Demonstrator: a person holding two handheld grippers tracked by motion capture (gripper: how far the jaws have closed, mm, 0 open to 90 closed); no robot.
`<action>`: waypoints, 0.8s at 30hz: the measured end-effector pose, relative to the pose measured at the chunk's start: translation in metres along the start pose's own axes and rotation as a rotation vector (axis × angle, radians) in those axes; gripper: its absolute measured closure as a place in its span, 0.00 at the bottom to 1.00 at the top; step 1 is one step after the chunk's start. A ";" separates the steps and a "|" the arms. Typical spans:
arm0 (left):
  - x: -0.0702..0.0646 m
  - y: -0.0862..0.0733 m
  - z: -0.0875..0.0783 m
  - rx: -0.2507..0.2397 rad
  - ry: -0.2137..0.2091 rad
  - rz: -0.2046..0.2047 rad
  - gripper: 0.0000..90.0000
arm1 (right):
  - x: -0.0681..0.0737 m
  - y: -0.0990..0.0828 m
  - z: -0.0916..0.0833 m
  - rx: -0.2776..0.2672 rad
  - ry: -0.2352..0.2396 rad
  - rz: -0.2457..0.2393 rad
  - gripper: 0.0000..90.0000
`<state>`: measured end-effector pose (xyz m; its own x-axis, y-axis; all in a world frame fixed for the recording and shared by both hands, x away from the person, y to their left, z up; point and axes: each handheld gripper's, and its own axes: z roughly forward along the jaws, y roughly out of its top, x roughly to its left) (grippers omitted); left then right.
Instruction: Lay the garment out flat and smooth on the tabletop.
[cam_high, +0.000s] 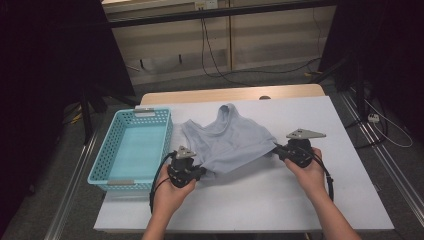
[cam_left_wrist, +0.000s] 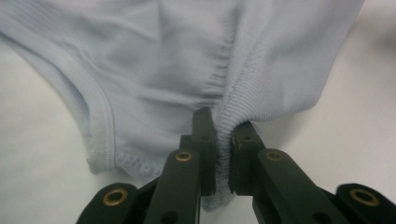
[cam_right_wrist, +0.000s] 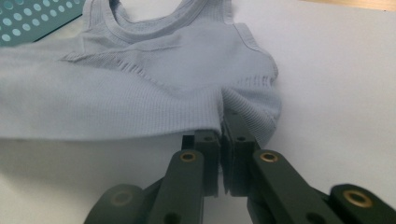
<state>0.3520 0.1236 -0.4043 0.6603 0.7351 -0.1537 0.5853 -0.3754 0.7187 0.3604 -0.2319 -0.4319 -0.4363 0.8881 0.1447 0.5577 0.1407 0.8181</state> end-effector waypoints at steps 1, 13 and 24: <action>0.001 0.002 -0.002 -0.019 0.000 -0.004 0.93 | 0.000 0.000 -0.001 -0.001 0.002 0.001 0.97; 0.007 0.019 -0.013 -0.137 -0.021 -0.033 0.93 | -0.002 0.009 -0.032 -0.103 -0.028 -0.021 0.97; 0.014 0.020 -0.012 -0.157 0.004 -0.053 0.93 | 0.003 -0.013 -0.005 0.032 -0.065 -0.046 0.74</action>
<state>0.3671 0.1336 -0.3838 0.6286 0.7538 -0.1915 0.5383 -0.2439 0.8067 0.3481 -0.2332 -0.4391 -0.4161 0.9066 0.0704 0.5608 0.1948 0.8047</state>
